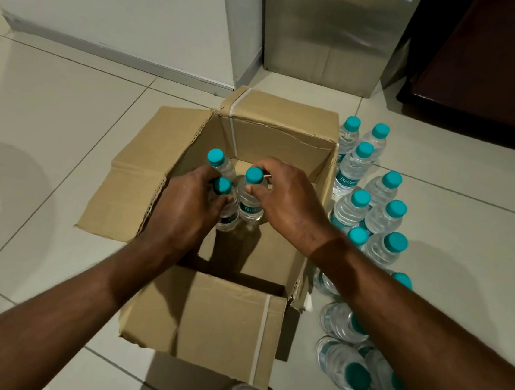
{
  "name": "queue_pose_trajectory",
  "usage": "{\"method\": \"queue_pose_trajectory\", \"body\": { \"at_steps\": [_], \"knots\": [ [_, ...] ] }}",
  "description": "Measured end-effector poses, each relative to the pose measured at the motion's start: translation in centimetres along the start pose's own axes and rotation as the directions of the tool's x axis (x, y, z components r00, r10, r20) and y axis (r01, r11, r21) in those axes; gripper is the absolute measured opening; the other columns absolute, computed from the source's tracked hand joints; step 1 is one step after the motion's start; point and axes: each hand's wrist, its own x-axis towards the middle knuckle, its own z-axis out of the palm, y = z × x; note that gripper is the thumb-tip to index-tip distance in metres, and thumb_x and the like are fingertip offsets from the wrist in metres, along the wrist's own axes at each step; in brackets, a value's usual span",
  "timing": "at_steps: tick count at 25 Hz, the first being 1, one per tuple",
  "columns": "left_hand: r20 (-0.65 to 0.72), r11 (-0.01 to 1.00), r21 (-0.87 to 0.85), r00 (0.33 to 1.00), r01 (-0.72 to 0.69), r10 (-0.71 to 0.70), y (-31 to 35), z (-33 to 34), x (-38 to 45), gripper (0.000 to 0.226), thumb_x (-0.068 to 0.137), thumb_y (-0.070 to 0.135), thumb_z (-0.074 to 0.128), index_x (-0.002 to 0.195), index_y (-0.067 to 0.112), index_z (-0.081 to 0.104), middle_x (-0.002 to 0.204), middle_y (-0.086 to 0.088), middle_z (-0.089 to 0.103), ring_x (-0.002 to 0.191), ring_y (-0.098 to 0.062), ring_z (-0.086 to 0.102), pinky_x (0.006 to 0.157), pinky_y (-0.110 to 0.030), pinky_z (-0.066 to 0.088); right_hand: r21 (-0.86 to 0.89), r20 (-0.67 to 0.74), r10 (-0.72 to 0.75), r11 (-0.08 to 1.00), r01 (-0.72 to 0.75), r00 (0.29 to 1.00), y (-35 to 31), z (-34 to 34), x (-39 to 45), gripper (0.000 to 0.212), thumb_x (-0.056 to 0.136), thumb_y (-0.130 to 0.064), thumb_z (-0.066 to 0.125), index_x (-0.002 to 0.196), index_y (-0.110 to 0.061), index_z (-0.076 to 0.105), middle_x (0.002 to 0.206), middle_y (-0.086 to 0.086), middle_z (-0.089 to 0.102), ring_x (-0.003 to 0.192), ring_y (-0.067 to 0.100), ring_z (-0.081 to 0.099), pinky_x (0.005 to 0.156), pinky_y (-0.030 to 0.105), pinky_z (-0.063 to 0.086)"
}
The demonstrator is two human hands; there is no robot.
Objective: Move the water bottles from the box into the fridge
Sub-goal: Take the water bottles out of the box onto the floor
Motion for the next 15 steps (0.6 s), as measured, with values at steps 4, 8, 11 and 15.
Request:
{"method": "queue_pose_trajectory", "body": {
  "at_steps": [4,8,11,15],
  "knots": [
    [-0.064,0.992,-0.058,0.992,-0.11,0.106,3.9,-1.7,0.5,0.042,0.088,0.035,0.064,0.127,0.022,0.057,0.123,0.002,0.064,0.105,-0.004,0.059,0.089,-0.03,0.057,0.07,-0.163,-0.027,0.997,0.038,0.986,-0.6,-4.8,-1.3,0.029,0.093,-0.031,0.069,0.121,-0.025,0.062,0.115,-0.011,0.061,0.102,0.0,0.057,0.087,0.016,0.049],
    [-0.158,0.935,-0.187,0.949,-0.301,0.273,10.3,-2.6,1.9,0.04,0.091,0.036,0.065,0.127,0.021,0.06,0.124,0.004,0.063,0.107,-0.011,0.061,0.087,-0.04,0.058,0.301,-0.446,0.076,0.951,0.07,0.892,-1.4,-10.7,-4.2,0.033,0.095,-0.03,0.067,0.127,-0.021,0.061,0.122,-0.007,0.058,0.112,0.001,0.057,0.092,0.021,0.054],
    [-0.219,0.863,-0.215,0.884,-0.457,0.414,15.7,-2.0,3.4,0.036,0.094,0.04,0.063,0.124,0.02,0.062,0.121,0.008,0.063,0.11,-0.008,0.059,0.088,-0.033,0.056,0.254,-0.637,0.086,0.962,0.104,0.766,-1.3,-14.7,-6.5,0.034,0.096,-0.024,0.068,0.128,-0.014,0.062,0.124,0.0,0.059,0.115,0.005,0.058,0.092,0.027,0.058],
    [-0.177,0.788,-0.287,0.838,-0.545,0.515,20.7,0.5,4.5,0.031,0.095,0.035,0.063,0.123,0.023,0.061,0.118,0.012,0.061,0.107,-0.003,0.058,0.08,-0.013,0.051,0.162,-0.743,0.065,0.983,0.084,0.666,0.5,-18.2,-9.7,0.033,0.097,-0.023,0.067,0.128,-0.014,0.062,0.124,-0.001,0.059,0.117,0.007,0.059,0.092,0.03,0.057]
  ]
}}
